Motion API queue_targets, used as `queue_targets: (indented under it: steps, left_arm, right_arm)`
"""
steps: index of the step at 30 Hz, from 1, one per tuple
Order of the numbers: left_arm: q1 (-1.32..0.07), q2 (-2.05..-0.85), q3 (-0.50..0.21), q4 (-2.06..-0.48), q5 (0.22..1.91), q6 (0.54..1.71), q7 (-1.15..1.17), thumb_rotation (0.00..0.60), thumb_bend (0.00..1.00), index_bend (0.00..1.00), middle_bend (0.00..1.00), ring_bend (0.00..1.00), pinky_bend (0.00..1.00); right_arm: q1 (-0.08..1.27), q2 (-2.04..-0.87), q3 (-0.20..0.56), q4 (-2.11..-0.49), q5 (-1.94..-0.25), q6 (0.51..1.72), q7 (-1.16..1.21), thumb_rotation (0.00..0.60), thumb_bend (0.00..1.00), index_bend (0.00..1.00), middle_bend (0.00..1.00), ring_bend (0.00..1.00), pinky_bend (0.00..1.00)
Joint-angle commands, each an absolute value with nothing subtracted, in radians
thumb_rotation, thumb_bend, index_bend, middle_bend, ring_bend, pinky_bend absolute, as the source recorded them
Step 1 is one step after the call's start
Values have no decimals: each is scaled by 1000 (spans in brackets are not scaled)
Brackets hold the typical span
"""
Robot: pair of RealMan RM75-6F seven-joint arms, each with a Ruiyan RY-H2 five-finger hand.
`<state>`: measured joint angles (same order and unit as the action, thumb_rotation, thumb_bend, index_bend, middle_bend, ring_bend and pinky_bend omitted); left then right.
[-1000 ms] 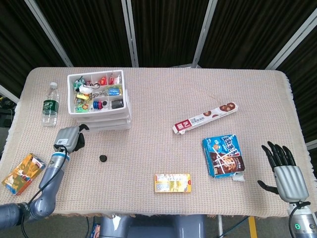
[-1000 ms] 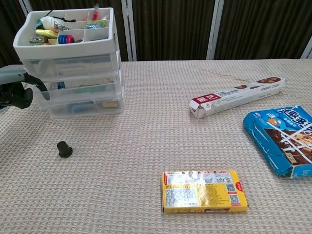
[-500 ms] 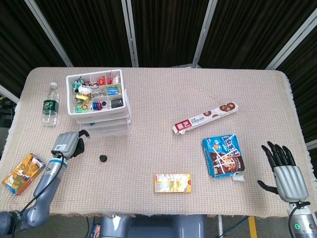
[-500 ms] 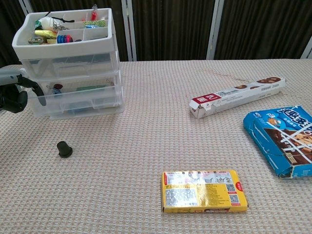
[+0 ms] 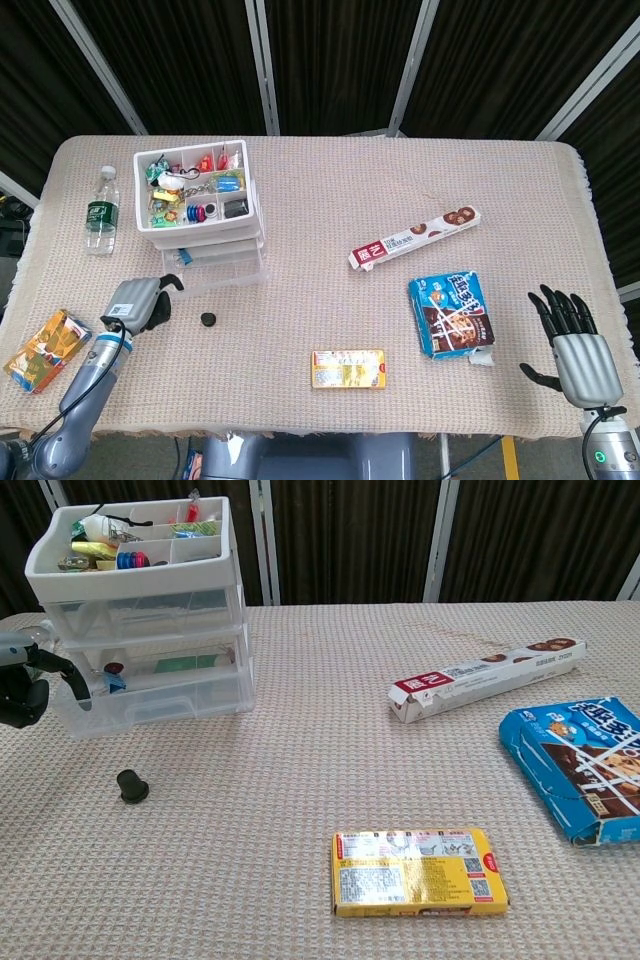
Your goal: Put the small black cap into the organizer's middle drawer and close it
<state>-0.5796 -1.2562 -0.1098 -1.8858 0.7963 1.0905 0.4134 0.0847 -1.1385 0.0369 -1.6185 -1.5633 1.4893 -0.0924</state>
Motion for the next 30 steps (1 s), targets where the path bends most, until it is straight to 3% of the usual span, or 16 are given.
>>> queue_targets:
  steps: [1, 5, 7, 12, 15, 22, 24, 26, 30]
  left_arm:
    - [-574, -1253, -106, -1894, 808, 1094, 402, 600, 980, 359, 986, 870, 761]
    - [-568, -1244, -98, -1910, 834, 1099, 395, 600, 971, 324, 985, 870, 761]
    - [-565, -1240, -97, -1915, 852, 1106, 389, 600, 894, 270, 982, 868, 761]
    - [-553, -1241, -80, -1894, 975, 1195, 450, 600, 438, 166, 921, 819, 753]
    - [-535, -1264, -52, -1854, 1115, 1296, 520, 600, 281, 155, 827, 754, 706]
    - [-487, -1237, 3, -1891, 1300, 1380, 527, 600, 61, 149, 501, 514, 499]
    - [-480, -1219, 24, -1904, 1344, 1384, 535, 600, 20, 148, 463, 496, 487]
    - [-476, -1206, 45, -1906, 1392, 1386, 548, 600, 3, 176, 524, 553, 522]
    - [-480, -1186, 84, -1892, 1500, 1360, 530, 600, 0, 350, 835, 795, 712]
  right_arm:
    - [85, -1139, 37, -1619, -1564, 1490, -92, 600, 0, 74, 0, 0, 0]
    - [85, -1139, 38, -1618, -1562, 1489, -93, 600, 0, 73, 0, 0, 0]
    - [85, -1139, 38, -1618, -1562, 1490, -95, 600, 0, 74, 0, 0, 0]
    - [85, -1140, 39, -1617, -1561, 1491, -96, 600, 0, 73, 0, 0, 0]
    - [85, -1141, 40, -1614, -1560, 1491, -97, 600, 0, 73, 0, 0, 0]
    - [85, -1141, 41, -1613, -1558, 1491, -96, 600, 0, 74, 0, 0, 0]
    - [85, -1142, 41, -1614, -1558, 1489, -96, 600, 0, 73, 0, 0, 0]
    - [85, -1142, 41, -1615, -1558, 1489, -97, 600, 0, 74, 0, 0, 0]
    - [85, -1142, 41, -1617, -1558, 1491, -100, 600, 0, 73, 0, 0, 0]
